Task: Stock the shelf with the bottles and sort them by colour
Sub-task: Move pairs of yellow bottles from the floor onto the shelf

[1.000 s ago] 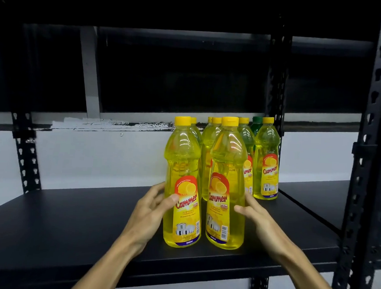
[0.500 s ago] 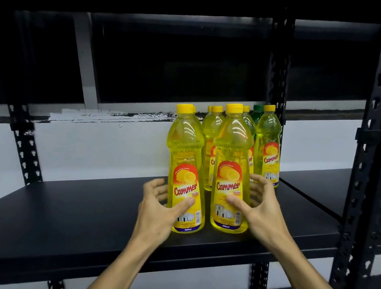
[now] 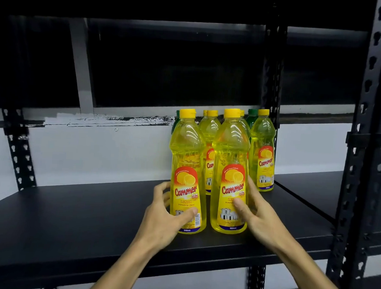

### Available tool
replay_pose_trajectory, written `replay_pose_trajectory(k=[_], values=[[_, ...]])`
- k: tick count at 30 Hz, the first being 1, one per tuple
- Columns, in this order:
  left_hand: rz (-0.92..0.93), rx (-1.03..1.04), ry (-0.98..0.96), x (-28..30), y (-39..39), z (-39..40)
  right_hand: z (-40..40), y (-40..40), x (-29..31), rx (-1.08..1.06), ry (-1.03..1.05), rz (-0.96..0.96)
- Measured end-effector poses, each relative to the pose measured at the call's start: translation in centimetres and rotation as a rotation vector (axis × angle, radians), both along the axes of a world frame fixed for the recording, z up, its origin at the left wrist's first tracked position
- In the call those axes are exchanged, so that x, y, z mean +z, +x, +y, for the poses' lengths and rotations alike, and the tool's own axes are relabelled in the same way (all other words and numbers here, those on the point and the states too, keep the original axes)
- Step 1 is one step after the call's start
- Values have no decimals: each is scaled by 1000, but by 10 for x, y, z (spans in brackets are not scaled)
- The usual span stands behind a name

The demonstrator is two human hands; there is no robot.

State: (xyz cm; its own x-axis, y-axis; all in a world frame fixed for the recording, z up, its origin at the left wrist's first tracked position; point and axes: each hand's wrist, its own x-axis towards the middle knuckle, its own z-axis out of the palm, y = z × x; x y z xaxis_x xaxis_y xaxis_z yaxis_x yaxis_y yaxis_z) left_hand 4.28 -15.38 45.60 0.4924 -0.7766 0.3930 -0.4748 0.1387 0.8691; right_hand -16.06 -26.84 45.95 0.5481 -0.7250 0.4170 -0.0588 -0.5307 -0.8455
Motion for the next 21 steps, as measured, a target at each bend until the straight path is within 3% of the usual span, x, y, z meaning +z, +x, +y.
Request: replay_pose_trajectory(k=[6,21], values=[[-27,24,39,-2,-3,-4,2,9,-6,-157,-57,13],[-142,36,77,-3,-49,-58,-38,-17,0,-286,43,40]])
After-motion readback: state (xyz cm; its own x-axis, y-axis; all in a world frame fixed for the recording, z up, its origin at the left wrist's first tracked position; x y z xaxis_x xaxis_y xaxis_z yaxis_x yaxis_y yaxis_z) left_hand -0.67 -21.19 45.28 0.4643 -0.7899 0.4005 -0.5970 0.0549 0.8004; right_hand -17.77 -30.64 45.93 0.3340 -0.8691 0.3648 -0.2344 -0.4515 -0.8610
